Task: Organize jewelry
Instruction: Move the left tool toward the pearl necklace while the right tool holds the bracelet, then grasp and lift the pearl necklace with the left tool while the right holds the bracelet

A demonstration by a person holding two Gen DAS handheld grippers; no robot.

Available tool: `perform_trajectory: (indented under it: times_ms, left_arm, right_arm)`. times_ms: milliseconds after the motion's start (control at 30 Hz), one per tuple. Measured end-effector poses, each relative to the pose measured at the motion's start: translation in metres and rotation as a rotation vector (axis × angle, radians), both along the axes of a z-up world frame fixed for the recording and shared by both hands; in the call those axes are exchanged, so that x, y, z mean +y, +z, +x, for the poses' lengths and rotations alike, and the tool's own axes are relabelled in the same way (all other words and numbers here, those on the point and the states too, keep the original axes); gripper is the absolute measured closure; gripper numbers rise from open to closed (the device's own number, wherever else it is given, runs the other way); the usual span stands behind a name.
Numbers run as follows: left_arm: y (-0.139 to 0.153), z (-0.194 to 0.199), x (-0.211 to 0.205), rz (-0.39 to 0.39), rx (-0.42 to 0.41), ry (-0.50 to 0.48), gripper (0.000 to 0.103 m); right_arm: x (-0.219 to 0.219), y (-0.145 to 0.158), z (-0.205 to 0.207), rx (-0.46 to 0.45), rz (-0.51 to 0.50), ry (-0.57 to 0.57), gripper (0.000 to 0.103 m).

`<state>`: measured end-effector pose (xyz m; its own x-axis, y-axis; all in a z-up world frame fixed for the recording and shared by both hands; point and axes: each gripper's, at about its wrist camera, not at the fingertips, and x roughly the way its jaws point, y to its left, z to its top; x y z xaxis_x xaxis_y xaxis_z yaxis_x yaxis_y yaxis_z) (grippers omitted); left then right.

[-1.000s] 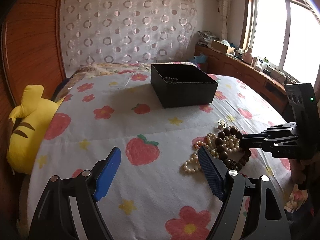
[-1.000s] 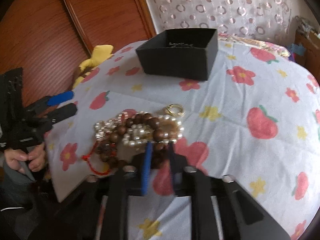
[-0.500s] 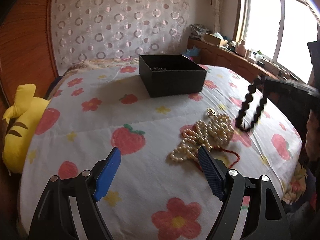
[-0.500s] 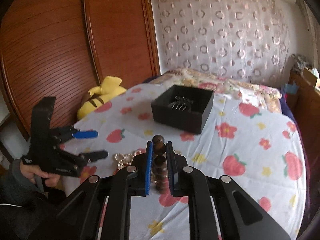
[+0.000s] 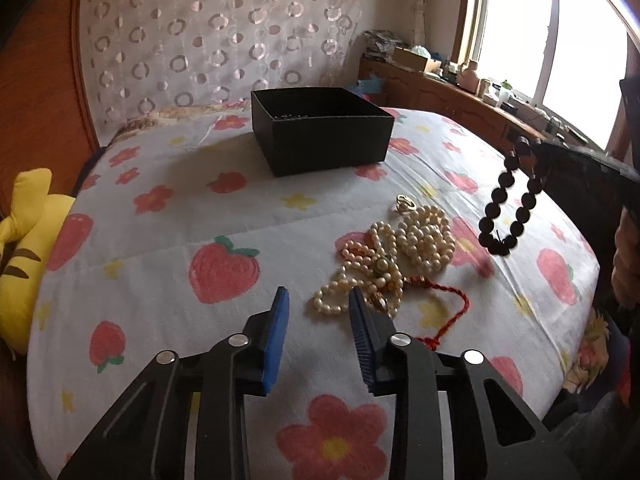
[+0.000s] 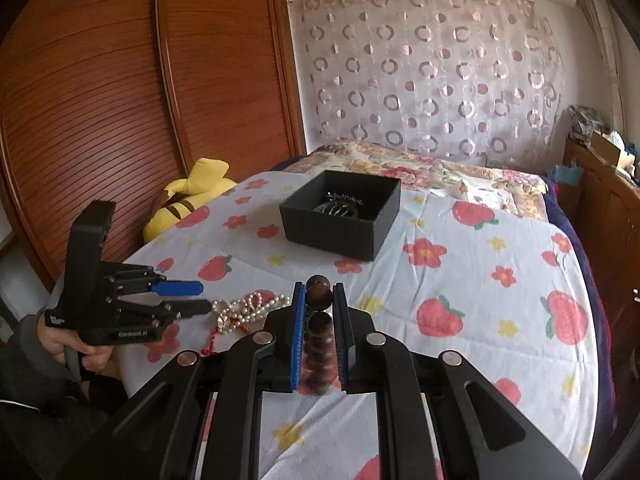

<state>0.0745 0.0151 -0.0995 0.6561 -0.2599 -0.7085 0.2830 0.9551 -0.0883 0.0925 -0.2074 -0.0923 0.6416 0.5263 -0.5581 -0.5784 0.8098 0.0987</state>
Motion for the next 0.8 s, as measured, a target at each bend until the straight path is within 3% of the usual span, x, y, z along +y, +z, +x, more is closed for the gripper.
perform_trajectory:
  times_ms: [233,433,500,800]
  left_arm:
    - [-0.005,0.016,0.0,0.025,0.052,-0.027,0.082]
    - [-0.007,0.025,-0.01,0.091,0.067,-0.071,0.083]
    - [-0.008,0.025,-0.013,0.105,0.062,-0.083,0.098]
    - [0.0,0.023,-0.008,0.074,0.034,-0.096,0.1]
  right_arm:
    - [0.001,-0.005,-0.001,0.012,0.007,0.001,0.088]
    - [0.002,-0.009,-0.002,0.019,0.009,0.002,0.088]
    - [0.002,-0.011,-0.002,0.021,0.007,0.004,0.088]
    - [0.006,-0.015,-0.002,0.026,-0.004,0.006,0.088]
